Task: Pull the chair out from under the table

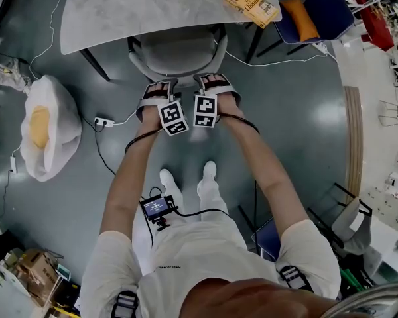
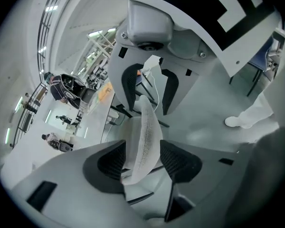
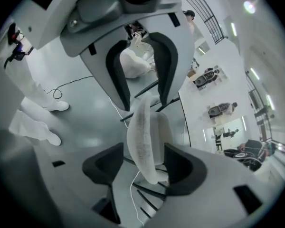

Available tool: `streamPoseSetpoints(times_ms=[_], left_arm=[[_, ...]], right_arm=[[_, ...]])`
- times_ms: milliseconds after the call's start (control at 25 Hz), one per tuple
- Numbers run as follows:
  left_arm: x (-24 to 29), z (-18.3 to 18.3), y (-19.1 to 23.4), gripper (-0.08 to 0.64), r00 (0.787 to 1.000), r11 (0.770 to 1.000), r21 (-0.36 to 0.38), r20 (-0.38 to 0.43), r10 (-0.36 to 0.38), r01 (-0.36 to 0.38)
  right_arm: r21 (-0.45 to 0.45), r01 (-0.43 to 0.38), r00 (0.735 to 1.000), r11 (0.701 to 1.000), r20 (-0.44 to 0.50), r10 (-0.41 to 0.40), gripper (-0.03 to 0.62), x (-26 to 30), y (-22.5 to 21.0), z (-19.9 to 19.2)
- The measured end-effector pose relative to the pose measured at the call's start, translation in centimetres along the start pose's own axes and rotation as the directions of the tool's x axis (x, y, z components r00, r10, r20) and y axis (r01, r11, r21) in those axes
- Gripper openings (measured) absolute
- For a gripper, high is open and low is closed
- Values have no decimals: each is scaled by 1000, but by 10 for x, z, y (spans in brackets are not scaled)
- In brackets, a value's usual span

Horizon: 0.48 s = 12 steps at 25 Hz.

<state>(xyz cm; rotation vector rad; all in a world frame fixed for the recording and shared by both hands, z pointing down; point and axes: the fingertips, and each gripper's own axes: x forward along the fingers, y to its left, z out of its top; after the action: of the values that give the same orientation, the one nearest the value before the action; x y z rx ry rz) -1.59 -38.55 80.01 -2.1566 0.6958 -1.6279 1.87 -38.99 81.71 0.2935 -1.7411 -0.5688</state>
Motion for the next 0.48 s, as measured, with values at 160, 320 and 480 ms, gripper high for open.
streamPoseSetpoints(times_ms=[160, 320, 480], left_arm=[[16, -1, -7, 212, 1000, 996, 83, -19, 24, -22], [31, -3, -7, 212, 999, 995, 99, -37, 25, -21], [50, -13, -13, 166, 997, 992, 127, -81, 1, 9]], right_arm=[[-55, 0, 1000, 999, 19, 1, 264, 13, 6, 1], [-48, -1, 1000, 999, -9, 1, 264, 30, 4, -7], [-77, 7, 1000, 997, -7, -7, 169, 44, 8, -17]])
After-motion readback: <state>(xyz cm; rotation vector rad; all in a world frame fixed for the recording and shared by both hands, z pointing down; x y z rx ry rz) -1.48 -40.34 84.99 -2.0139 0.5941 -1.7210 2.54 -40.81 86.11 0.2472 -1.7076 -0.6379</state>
